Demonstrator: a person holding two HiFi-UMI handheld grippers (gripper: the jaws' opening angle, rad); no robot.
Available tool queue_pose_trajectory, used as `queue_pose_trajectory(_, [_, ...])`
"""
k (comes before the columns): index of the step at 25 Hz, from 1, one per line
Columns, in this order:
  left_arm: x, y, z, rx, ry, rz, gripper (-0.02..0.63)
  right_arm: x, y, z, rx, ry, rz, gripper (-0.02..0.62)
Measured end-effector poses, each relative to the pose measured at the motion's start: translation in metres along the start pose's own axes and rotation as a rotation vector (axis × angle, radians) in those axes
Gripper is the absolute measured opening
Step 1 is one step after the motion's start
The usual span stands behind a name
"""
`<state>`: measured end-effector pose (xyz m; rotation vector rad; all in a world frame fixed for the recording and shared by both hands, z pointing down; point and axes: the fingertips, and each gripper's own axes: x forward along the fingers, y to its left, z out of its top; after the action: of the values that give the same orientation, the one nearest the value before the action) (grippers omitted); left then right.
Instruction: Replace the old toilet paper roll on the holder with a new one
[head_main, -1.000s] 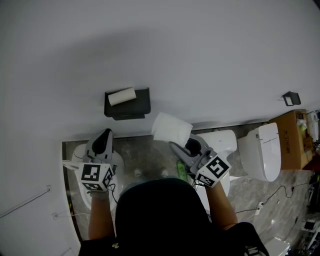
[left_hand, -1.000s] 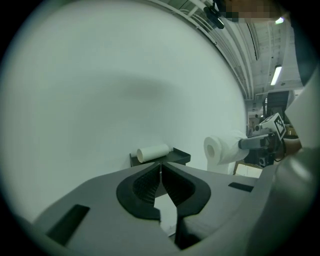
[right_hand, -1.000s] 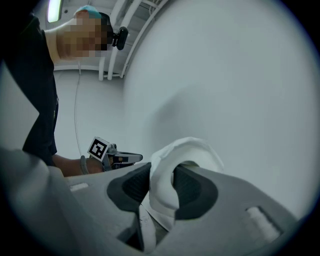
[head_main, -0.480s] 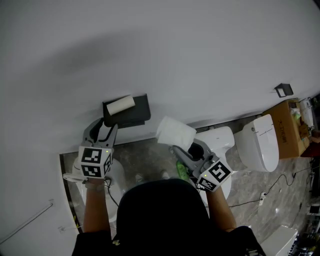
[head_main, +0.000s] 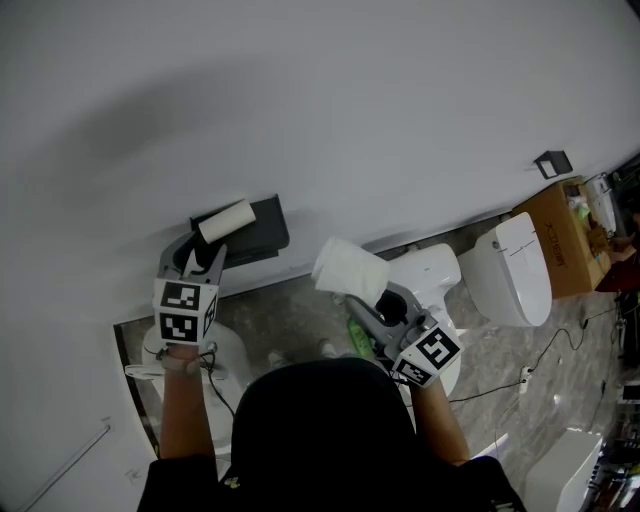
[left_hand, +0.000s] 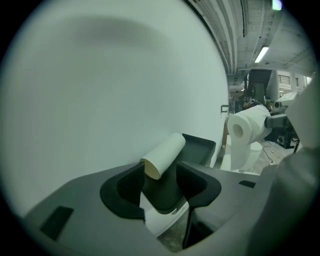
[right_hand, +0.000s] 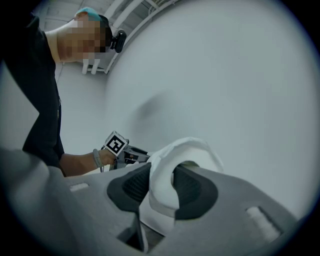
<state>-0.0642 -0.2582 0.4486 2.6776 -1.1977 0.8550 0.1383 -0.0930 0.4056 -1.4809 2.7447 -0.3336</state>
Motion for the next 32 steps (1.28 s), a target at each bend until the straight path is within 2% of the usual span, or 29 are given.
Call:
queue_pose_trajectory(4, [0.007,0.0,0.0,0.005,0.017,-0.007,0.187,-0.001,-0.003,0.0,0.003,-0.003,-0.016,0.13])
queue_pose_trajectory(10, [0.01,0.0,-0.002,0.016,0.017,0.013,0.104,-0.003,-0.005,-0.002,0.004,-0.006,-0.025,0.13])
queue_pose_trajectory(18, [0.004,-0.002,-0.001,0.0,-0.003,-0.009,0.084,-0.005,-0.006,0.0,0.0,-0.007,-0.015,0.13])
queue_pose_trajectory(24, [-0.014,-0.006,0.004,-0.044,-0.058,-0.006,0.063,-0.004,-0.001,0.003,-0.009,-0.009,0.015,0.13])
queue_pose_trajectory(32, [-0.061,-0.004,-0.01,-0.107,-0.112,0.053,0.032,0.007,0.02,0.005,-0.016,0.001,0.106,0.13])
